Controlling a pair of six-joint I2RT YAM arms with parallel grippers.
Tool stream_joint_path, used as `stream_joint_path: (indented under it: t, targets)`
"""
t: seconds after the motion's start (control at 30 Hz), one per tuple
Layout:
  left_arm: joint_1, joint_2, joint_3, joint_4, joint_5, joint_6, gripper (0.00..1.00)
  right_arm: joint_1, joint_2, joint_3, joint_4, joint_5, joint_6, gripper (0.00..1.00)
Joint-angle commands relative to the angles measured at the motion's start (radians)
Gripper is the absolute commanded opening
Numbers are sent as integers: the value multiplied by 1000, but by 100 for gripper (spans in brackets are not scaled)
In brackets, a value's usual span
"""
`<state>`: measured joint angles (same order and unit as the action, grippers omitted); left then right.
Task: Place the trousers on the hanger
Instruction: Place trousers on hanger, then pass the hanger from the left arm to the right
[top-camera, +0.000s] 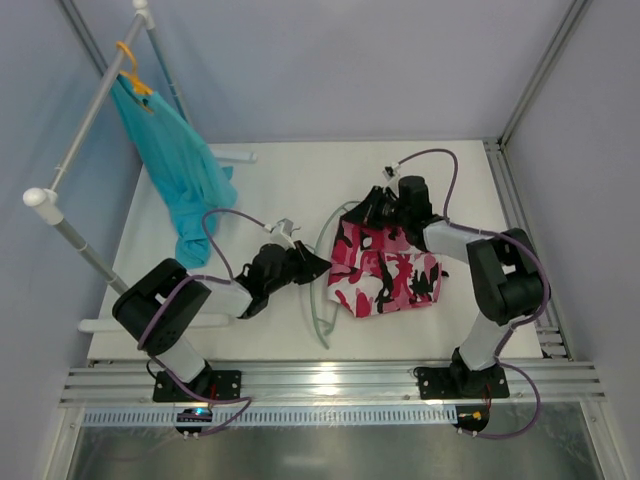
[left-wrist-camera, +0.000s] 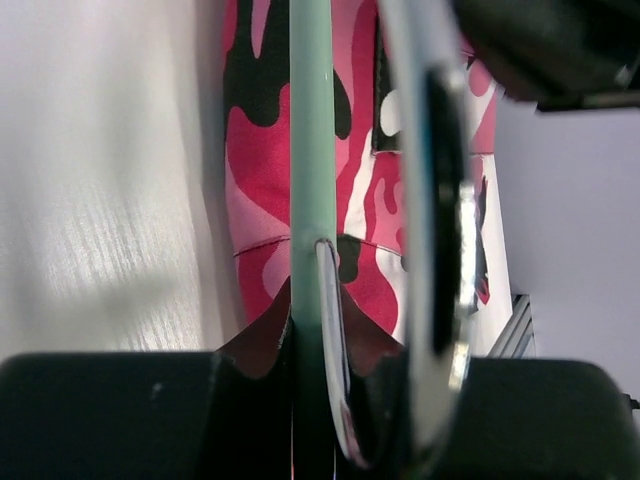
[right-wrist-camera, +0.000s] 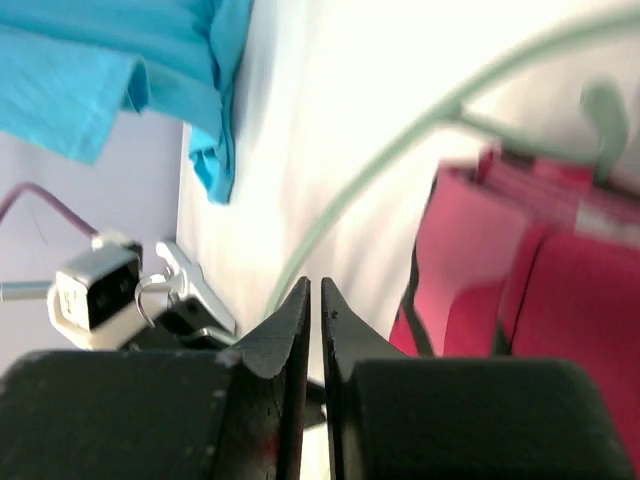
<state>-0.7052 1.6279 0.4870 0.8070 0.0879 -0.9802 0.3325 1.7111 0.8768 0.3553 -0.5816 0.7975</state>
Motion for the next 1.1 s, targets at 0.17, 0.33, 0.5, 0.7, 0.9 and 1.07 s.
stream_joint_path:
  t: [0.17,0.33,0.5,0.7,0.9,1.07]
  targets:
    - [0,-192,191,-320,-158,92,0,-53,219,44,45,22,-14,11]
    - [-2,-281,315,-511,-189,143,0,-50,127,-35,90,-32,14,17]
    - [-14,-292,412,-629,-188,135,0,-1,-178,-90,-143,54,-113,33]
    - [-45,-353,472,-699,-290,133,0,189,-583,-91,-390,228,-239,55]
    - [-73,-378,602,-857,-369,133,0,368,-798,-85,-473,371,-325,71]
    - [-100,-352,719,-995,-416,127,0,570,-774,11,-542,543,-380,80]
